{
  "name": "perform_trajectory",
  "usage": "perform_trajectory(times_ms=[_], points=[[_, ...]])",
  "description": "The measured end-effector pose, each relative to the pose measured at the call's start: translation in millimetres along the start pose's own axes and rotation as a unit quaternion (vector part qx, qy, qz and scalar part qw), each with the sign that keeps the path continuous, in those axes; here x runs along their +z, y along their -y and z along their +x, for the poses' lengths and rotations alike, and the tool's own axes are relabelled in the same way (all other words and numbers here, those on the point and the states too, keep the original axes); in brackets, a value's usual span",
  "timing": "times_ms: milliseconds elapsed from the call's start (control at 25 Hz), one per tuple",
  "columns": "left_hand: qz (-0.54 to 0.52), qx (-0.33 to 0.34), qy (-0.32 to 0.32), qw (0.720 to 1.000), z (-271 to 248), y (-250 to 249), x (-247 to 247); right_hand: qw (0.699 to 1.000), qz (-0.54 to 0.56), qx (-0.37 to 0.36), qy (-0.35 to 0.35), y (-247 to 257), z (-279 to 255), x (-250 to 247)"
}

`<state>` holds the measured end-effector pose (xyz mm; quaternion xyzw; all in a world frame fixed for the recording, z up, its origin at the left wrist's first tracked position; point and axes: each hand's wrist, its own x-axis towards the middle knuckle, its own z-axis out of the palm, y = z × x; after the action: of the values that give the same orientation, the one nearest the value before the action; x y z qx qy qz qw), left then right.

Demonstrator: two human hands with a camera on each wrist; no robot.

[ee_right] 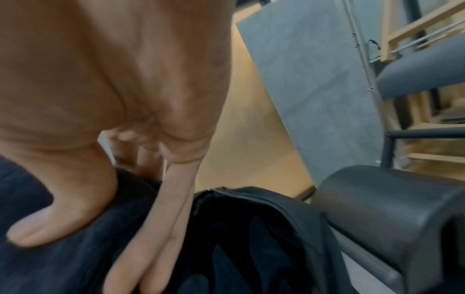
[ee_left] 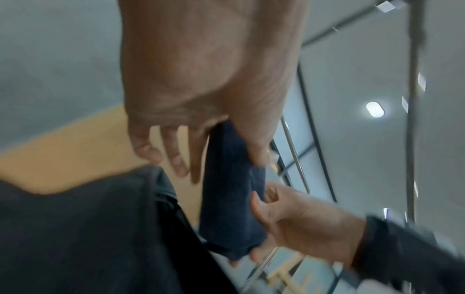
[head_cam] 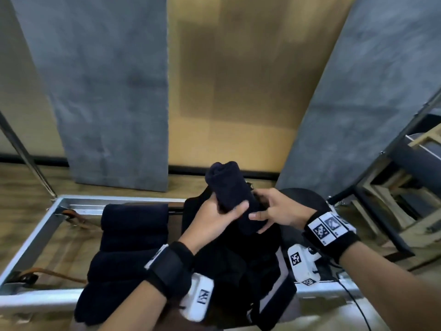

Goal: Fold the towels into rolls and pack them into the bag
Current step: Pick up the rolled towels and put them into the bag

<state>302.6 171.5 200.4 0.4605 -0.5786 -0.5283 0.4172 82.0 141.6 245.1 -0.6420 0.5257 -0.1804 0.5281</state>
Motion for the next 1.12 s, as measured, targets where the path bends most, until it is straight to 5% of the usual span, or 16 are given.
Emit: perform_trajectory(times_ms=[40, 120, 160, 240, 400, 520, 640, 960, 1120], points=[[0.160, -0.010, 0.057, 0.985, -4.3, 6.0, -8.3, 0.999, 0.022, 0.012, -0.020, -10.5, 4.0, 2.0], [0.423, -0.034, 0.197, 0.884, -15.8, 14.4, -21.1, 0.995, 0.074, 0.036, -0.050, -31.7, 12.6, 10.2], [0.494, -0.031, 0.243, 0.834, -21.3, 16.0, -24.6, 0.995, 0.079, 0.043, -0.053, -42.5, 16.9, 16.3], [0.554, -0.001, 0.254, 0.793, -27.8, 12.4, -26.4, 0.998, 0.012, 0.047, -0.027, -65.0, 26.2, 27.4], [0.586, 0.038, 0.154, 0.794, -28.1, 1.4, -33.4, 0.978, -0.146, 0.117, 0.096, -91.7, 37.6, 28.0], [0.581, 0.070, 0.122, 0.802, -28.3, 2.6, -30.5, 0.908, -0.370, 0.140, 0.135, -95.7, 45.4, 24.0], [0.577, 0.104, 0.118, 0.801, -28.0, 5.7, -24.2, 0.853, -0.483, 0.155, 0.125, -97.0, 57.1, 36.0], [0.562, 0.123, 0.140, 0.806, -36.2, 20.5, -25.5, 0.871, -0.441, 0.214, -0.024, -107.5, 67.9, 23.9], [0.548, 0.129, 0.129, 0.816, -38.2, 26.3, -17.6, 0.868, -0.444, 0.222, -0.001, -92.6, 56.2, 15.9]])
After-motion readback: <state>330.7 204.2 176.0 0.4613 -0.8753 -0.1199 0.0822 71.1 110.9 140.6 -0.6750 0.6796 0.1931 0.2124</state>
